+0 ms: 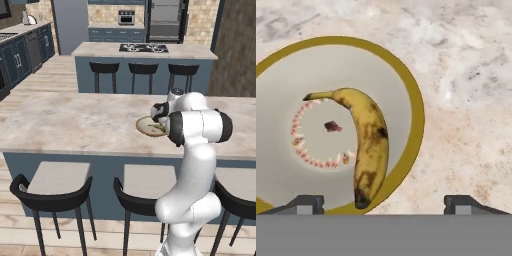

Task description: Retrieve the banana and peach from the fridge and place them into the bowl on the dining table.

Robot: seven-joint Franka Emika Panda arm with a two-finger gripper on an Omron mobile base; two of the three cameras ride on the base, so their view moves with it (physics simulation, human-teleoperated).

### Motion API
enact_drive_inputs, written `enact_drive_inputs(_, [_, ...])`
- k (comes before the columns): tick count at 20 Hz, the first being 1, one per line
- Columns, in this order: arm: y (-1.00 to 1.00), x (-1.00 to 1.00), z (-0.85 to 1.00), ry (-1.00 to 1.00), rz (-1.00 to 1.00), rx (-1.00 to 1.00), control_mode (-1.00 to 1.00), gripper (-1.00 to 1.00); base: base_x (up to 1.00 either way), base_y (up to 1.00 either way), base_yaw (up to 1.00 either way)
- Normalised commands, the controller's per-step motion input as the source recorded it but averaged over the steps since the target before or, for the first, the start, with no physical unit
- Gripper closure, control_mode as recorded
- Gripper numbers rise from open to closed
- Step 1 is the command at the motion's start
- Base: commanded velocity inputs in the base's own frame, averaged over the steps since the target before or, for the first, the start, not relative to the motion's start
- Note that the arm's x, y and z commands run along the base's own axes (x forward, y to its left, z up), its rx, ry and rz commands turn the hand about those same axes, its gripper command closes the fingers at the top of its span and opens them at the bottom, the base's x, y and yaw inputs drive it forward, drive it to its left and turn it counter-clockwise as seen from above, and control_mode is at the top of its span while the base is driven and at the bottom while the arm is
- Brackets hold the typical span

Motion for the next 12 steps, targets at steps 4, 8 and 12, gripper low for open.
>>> enact_drive_inputs(4, [0.0,-0.09,0.94,-0.15,0.04,-0.03,-1.0,-1.0,0.0,0.0,0.0])
enact_drive_inputs(8, [0.0,-0.82,1.0,-0.08,0.09,-0.06,-1.0,-1.0,0.0,0.0,0.0])
enact_drive_inputs(12, [0.0,-1.0,0.79,-0.01,0.08,-0.05,-1.0,-1.0,0.0,0.0,0.0])
